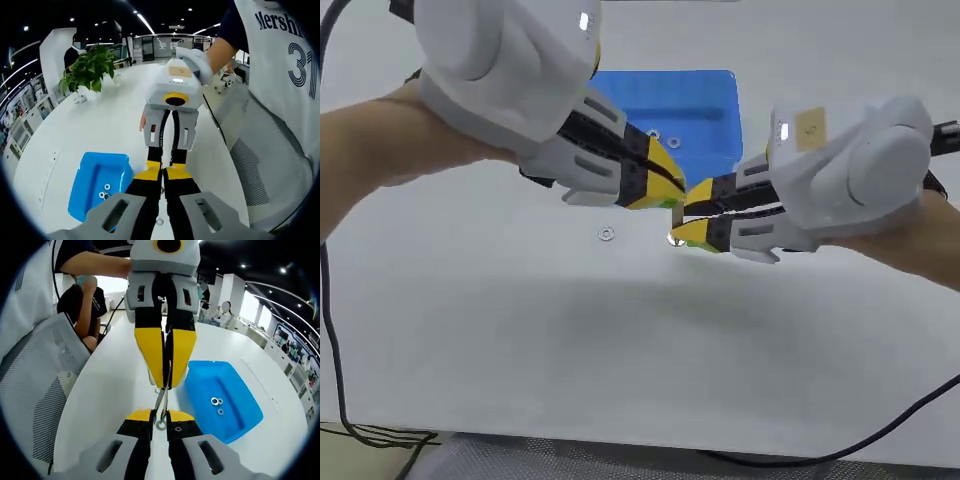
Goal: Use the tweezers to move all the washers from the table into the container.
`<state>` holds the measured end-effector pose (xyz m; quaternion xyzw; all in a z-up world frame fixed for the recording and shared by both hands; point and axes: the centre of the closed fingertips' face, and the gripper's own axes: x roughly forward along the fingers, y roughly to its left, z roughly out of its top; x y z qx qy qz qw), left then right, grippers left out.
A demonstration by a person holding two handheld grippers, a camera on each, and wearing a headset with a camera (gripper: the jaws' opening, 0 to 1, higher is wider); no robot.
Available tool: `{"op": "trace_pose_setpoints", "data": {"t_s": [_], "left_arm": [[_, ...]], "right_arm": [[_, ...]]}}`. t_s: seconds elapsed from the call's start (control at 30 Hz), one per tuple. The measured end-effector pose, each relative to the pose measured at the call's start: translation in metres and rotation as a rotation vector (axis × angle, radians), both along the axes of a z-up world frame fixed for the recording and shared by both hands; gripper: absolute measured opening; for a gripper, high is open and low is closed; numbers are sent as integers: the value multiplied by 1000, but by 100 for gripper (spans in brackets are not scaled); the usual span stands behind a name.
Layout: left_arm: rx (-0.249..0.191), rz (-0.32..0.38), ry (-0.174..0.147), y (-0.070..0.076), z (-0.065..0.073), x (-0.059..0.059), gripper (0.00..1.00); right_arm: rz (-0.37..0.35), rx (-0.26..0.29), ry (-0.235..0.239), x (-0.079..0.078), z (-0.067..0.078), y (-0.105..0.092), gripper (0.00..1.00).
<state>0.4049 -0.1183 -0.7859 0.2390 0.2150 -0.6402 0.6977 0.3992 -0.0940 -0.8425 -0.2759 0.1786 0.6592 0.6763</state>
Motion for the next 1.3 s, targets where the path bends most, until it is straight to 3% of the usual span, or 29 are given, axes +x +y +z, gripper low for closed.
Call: {"op": "trace_pose_setpoints", "data": {"t_s": [0.03,0.5,0.9,1.3], "left_arm": [[0,1,11,0,0,0,5],[2,-7,11,-1,-6,-2,5],[0,-3,34,1,-6,-2,5],[17,-5,34,4,-6,-3,6]], "right_arm": [[-2,4,6,0,0,0,11],[-17,0,6,2,-4,-2,11],[-12,-6,18,2,-7,0,10],[-14,-8,17,2,-7,2,9]]}}
